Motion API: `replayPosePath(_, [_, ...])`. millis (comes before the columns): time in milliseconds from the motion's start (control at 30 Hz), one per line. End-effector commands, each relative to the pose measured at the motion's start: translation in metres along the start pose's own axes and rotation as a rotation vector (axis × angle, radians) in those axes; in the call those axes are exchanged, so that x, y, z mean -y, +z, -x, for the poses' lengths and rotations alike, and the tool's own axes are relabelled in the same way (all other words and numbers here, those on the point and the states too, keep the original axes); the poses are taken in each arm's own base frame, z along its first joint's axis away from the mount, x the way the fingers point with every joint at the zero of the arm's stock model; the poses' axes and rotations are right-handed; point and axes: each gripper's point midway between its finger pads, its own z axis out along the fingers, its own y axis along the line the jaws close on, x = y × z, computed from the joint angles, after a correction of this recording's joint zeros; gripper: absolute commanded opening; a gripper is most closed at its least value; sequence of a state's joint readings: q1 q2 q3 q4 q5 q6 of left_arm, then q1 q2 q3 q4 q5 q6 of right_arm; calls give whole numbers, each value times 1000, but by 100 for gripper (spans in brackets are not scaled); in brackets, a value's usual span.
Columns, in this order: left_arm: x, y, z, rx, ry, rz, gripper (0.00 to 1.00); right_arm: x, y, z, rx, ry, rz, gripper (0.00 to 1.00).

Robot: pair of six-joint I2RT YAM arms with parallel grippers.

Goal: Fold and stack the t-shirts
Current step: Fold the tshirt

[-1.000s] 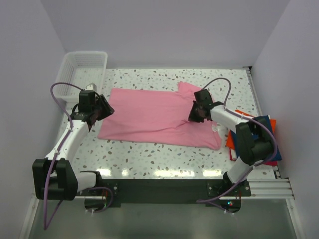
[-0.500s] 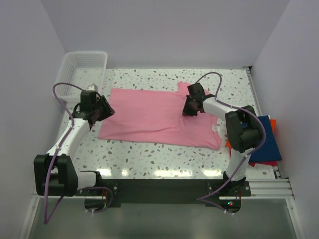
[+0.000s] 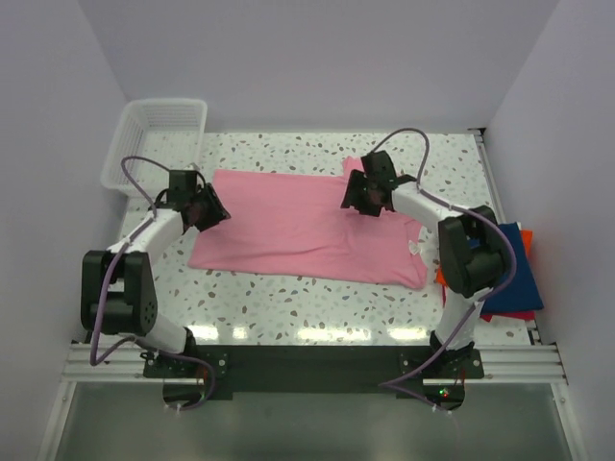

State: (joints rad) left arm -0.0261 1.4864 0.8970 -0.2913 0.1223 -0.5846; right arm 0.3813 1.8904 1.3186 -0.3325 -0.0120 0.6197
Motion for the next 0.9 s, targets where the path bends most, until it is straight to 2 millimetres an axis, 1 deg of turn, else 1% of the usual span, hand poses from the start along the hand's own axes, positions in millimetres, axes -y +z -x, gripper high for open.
replayPosePath(0, [31,15,38,91,8,-52,46,0,-39,21,113,-16,-15,61])
replayPosePath(33, [35,19,42,95,10,-51,46,2,-42,18,114,-12,-19,61])
replayPosePath(67, [37,24,38,79,2,-41,45,9,-46,10,108,-8,-29,61])
replayPosePath(100, [32,33,35,68,-3,-10,45,13,-49,6,107,-8,-36,61])
replayPosePath(133, [31,37,35,68,-10,-1,45,16,-50,3,111,3,-40,61])
replayPosePath(167, [32,41,34,69,-26,4,45,26,-48,-13,84,5,-54,61])
replayPosePath(200, [26,49,30,61,-39,28,45,26,-53,-15,91,7,-41,61])
replayPosePath(233, [24,52,27,58,-50,40,44,28,-53,-19,90,19,-38,61])
replayPosePath(267, [24,55,26,60,-71,44,44,36,-51,-30,71,24,-50,60])
replayPosePath(333, [18,61,17,40,-91,63,43,39,-51,-37,66,38,-46,60])
replayPosePath(367, [17,62,11,28,-108,68,43,46,-48,-49,45,40,-63,60])
replayPosePath(400, [9,60,14,58,-115,109,43,50,-47,-52,43,42,-73,60])
replayPosePath(433, [0,60,4,49,-123,137,42,51,-49,-55,44,50,-74,60])
replayPosePath(467, [-3,55,3,63,-146,149,42,58,-47,-64,28,51,-88,60])
replayPosePath(500, [-13,53,1,80,-160,190,42,60,-48,-67,27,55,-89,60])
replayPosePath(533, [-24,51,-11,68,-170,218,42,61,-48,-68,29,61,-86,60])
replayPosePath(600, [-30,45,-14,91,-198,233,42,67,-46,-80,4,64,-96,60])
replayPosePath(633, [-38,43,-25,78,-203,251,42,67,-46,-82,-2,68,-88,60])
replayPosePath(667, [-41,41,-28,81,-219,263,42,72,-45,-92,-20,70,-95,60])
replayPosePath(700, [-47,36,-33,84,-221,277,42,74,-45,-96,-25,70,-96,60])
replayPosePath(800, [-52,28,-37,96,-230,291,42,80,-48,-112,-53,80,-88,60])
replayPosePath(867, [-57,24,-45,91,-241,297,42,84,-53,-122,-67,83,-80,60])
